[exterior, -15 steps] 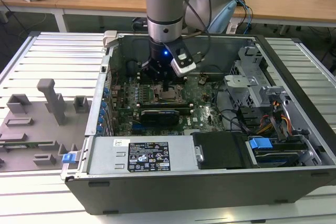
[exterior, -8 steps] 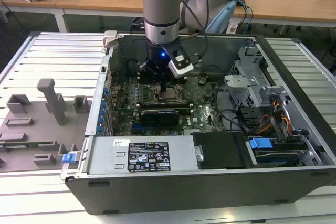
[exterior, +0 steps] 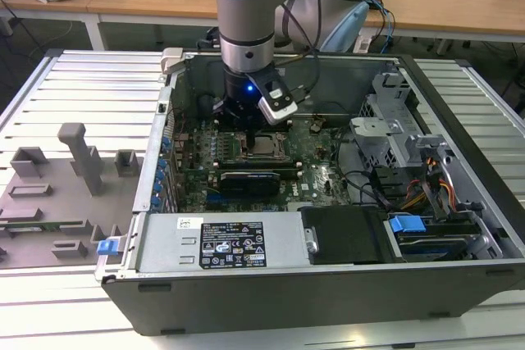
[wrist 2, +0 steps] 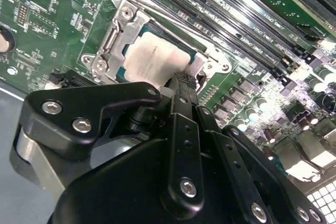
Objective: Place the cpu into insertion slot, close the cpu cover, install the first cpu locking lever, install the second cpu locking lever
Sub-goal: 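Close the cpu cover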
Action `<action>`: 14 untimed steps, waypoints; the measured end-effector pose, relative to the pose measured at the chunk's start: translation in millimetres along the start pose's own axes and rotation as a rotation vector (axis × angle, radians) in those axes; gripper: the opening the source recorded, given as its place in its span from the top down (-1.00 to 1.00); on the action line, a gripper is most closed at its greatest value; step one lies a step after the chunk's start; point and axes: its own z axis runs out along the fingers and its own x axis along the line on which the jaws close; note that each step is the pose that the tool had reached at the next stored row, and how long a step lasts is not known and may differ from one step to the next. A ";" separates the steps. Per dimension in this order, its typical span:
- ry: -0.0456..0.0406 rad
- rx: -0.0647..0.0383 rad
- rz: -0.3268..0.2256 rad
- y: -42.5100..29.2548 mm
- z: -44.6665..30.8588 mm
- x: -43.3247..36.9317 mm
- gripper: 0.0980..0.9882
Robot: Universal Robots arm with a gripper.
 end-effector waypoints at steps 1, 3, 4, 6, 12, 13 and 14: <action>0.0002 0.000 -0.001 -0.2 0.6 0.8 0.98; 0.0002 0.000 -0.005 -0.6 2.7 2.0 0.98; 0.0003 0.000 -0.006 -0.6 3.4 2.3 0.98; 0.0006 0.000 -0.008 -0.7 4.2 2.5 0.98; 0.0004 -0.001 -0.008 -0.7 4.4 1.0 0.98; 0.0006 0.000 -0.008 -0.7 4.1 0.9 0.98; 0.0004 0.000 -0.008 -0.6 2.4 0.7 0.98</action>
